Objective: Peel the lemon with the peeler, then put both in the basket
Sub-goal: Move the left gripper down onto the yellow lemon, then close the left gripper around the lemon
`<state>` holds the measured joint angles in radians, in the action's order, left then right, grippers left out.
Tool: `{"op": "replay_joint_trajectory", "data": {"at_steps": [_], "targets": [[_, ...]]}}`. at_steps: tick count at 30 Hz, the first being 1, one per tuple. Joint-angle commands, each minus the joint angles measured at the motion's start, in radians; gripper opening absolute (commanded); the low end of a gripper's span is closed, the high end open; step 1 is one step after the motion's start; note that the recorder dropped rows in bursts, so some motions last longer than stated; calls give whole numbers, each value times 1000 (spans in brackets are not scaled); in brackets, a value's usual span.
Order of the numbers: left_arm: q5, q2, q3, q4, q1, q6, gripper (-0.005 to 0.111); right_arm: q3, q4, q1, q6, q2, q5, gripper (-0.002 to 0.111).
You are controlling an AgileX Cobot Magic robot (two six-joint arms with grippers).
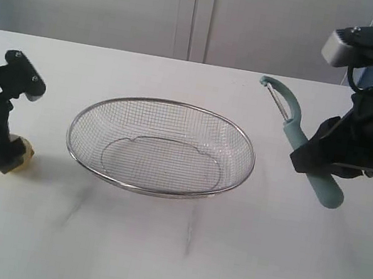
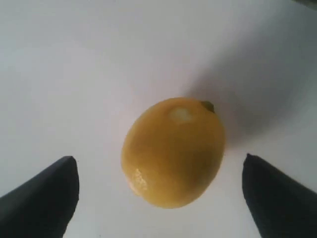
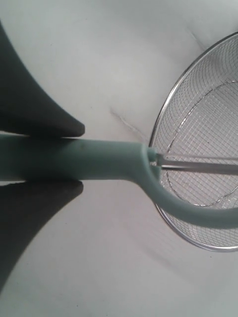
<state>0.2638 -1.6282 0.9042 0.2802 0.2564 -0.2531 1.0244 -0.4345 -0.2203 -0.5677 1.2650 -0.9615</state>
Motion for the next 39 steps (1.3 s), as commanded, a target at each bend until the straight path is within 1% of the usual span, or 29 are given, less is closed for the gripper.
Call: {"op": "replay_joint_trajectory", "data": {"at_steps": [1,3,6,9,15,19,39], "targets": [[48,4,5,-11,47,-155,90,0,-10,11,-4,-6,17,0],[65,4,5,-11,65,-225,90,0,-10,11,-4,-6,17,0],[83,4,5,-11,70,-284,90,0,-10,11,-4,-6,17,0],[89,4,5,-4,70,-286,90,0,-10,11,-4,-6,17,0],[86,-2,5,92,70,-286,90,0,-10,11,-4,-6,17,0],[58,-6,3,132,70,-286,90,0,-10,11,-4,-6,17,0],[18,-61,3,153,70,-286,90,0,-10,11,-4,-6,21,0]]}}
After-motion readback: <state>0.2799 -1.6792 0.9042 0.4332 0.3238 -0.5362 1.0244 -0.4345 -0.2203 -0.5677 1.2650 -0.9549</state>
